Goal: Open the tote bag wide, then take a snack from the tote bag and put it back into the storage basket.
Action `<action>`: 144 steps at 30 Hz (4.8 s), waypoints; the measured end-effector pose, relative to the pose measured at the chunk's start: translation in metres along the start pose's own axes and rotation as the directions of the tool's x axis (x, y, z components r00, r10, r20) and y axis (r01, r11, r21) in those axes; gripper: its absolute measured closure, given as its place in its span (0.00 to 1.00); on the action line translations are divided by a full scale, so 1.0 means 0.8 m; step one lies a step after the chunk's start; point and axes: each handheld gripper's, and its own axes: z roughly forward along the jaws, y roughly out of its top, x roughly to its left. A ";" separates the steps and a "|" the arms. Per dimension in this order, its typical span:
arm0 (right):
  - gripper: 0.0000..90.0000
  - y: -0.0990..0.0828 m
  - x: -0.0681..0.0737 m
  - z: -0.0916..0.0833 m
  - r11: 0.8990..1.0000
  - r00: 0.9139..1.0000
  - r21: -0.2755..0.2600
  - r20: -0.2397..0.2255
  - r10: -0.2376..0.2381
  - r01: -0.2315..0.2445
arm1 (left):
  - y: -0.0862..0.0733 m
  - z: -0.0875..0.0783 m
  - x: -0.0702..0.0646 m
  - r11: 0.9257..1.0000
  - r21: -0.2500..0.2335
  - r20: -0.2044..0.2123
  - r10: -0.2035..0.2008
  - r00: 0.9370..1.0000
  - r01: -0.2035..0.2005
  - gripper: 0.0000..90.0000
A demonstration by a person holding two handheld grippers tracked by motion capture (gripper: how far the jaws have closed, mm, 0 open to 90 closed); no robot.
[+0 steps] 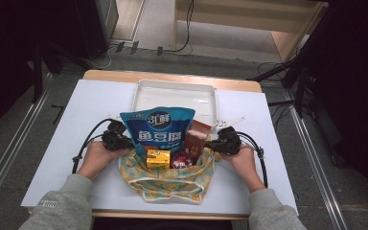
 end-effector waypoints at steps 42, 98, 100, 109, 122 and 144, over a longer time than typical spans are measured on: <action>0.87 0.002 0.012 -0.034 0.998 0.999 -0.063 0.039 0.005 -0.002 | 0.004 -0.035 -0.005 1.000 0.003 0.046 -0.010 0.999 0.010 0.93; 0.48 0.009 -0.020 -0.040 0.994 0.993 -0.069 0.074 0.088 -0.083 | 0.001 -0.127 -0.063 0.993 -0.081 0.037 0.091 0.995 -0.088 0.49; 0.48 0.009 -0.020 -0.040 0.995 0.993 -0.066 0.081 0.086 -0.081 | 0.004 -0.132 -0.068 0.993 -0.088 0.041 0.085 0.996 -0.082 0.49; 0.48 0.009 -0.019 -0.040 0.995 0.993 -0.063 0.090 0.079 -0.073 | 0.011 -0.140 -0.083 0.991 -0.095 0.058 0.100 0.993 -0.095 0.50; 0.48 0.009 -0.017 -0.043 0.995 0.992 -0.064 0.099 0.081 -0.074 | 0.025 -0.145 -0.105 0.988 -0.108 0.055 0.121 0.991 -0.115 0.50; 0.48 0.008 -0.015 -0.048 0.995 0.991 -0.075 0.109 0.077 -0.069 | 0.060 -0.130 -0.117 0.982 -0.117 0.047 0.153 0.987 -0.147 0.54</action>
